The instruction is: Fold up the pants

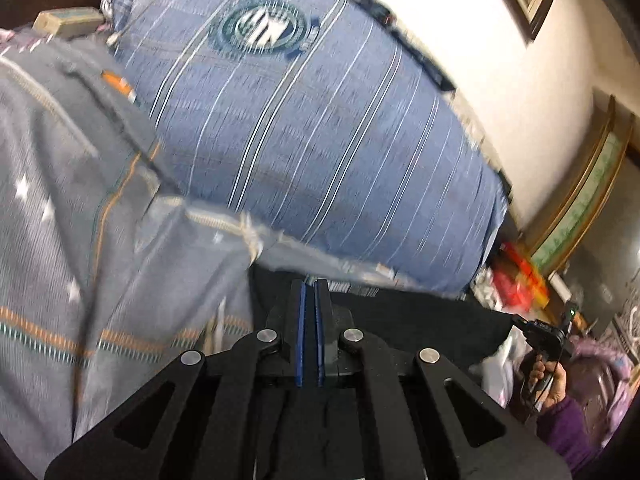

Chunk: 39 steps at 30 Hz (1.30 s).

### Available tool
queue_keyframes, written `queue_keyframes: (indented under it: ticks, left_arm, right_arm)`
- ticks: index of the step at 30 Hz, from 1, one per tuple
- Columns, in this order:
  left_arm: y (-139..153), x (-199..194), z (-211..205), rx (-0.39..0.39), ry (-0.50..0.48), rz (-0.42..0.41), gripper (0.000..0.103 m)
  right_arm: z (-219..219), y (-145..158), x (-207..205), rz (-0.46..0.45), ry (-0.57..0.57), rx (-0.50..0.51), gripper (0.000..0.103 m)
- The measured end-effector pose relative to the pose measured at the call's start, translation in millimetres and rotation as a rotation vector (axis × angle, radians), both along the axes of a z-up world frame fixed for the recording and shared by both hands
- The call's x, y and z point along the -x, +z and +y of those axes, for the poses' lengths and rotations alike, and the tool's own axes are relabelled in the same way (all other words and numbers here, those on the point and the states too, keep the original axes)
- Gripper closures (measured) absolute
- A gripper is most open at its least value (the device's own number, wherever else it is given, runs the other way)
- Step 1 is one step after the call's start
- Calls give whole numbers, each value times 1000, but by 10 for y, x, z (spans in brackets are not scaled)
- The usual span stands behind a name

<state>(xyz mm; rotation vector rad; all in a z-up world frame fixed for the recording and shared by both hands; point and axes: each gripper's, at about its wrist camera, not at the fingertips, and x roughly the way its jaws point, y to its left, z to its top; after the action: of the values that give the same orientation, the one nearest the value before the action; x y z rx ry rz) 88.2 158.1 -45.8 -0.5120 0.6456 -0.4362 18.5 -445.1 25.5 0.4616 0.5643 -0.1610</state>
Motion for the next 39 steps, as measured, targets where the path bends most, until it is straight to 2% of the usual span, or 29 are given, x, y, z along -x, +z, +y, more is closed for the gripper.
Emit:
queue_keyframes:
  ticks: [2, 4, 5, 6, 7, 8, 9, 10, 11, 12, 13, 15, 17, 18, 19, 20, 24, 26, 28, 30, 32, 34, 35, 39]
  left_arm:
    - [-41, -62, -30, -30, 23, 43, 101]
    - [-74, -217, -74, -27, 37, 101, 100]
    - [-77, -302, -115, -24, 30, 118, 98]
    - [-66, -401, -184, -36, 25, 129, 92]
    - [-52, -501, -265, -64, 24, 149, 76]
    - [-47, -581, -326, -85, 28, 173, 65]
    - [-52, -686, -403, -104, 35, 205, 43]
    - [-71, -756, -459, -117, 36, 232, 34]
    - [-104, -836, -522, -130, 31, 263, 34]
    - [-151, -923, -595, -151, 26, 295, 34]
    - [-204, -990, -654, -181, 27, 327, 34]
    - [-379, -1163, -774, -247, 25, 429, 34]
    - [-555, -1281, -849, -257, 16, 489, 34]
    - [-624, -1335, -889, -264, 17, 507, 34]
    - [-674, -1378, -931, -273, 11, 517, 34]
    - [-705, -1419, -977, -283, 4, 520, 34]
    - [-707, -1537, -1150, -328, -15, 484, 35]
    - [-713, -1546, -1207, -349, -31, 461, 43]
    - [-714, -1563, -1261, -392, -53, 436, 64]
    - [-703, -1568, -1266, -396, -83, 409, 68]
    - [-693, -1542, -1247, -379, -110, 397, 74]
    - [-657, -1511, -1223, -361, -118, 387, 77]
    - [-619, -1499, -1199, -351, -121, 382, 78]
    - [-345, -1372, -1051, -267, -126, 325, 80]
  right_arm:
    - [-60, -160, 237, 16, -7, 8, 102]
    - [-160, -281, 458, 32, -32, 10, 102]
    - [-228, -332, 534, 41, -53, 1, 102]
    - [-276, -364, 568, 45, -63, -7, 102]
    - [-333, -390, 589, 44, -73, -24, 102]
    - [-379, -413, 585, 35, -82, -53, 102]
    - [-393, -428, 569, 30, -83, -72, 102]
    - [-394, -452, 530, 25, -79, -95, 101]
    - [-381, -482, 468, 25, -65, -116, 96]
    - [-357, -523, 402, 32, -47, -136, 96]
    - [-317, -593, 308, 53, -26, -158, 95]
    - [-300, -713, 131, 111, -14, -197, 88]
    - [-342, -791, -12, 136, -24, -224, 69]
    - [-376, -814, -81, 139, -35, -226, 63]
    - [-423, -834, -163, 137, -44, -226, 53]
    - [-465, -852, -240, 139, -53, -222, 50]
    - [-689, -1014, -686, 216, -67, -225, 50]
    - [-725, -1113, -875, 255, -43, -220, 50]
    - [-729, -1229, -1057, 292, -9, -212, 50]
    - [-681, -1215, -1136, 273, 18, -156, 53]
    - [-573, -1207, -1227, 332, 77, -103, 99]
    - [-448, -1151, -1252, 379, 90, -21, 99]
    - [-404, -1086, -1233, 369, 106, -22, 100]
    - [-334, -686, -1088, 248, 92, -28, 100]
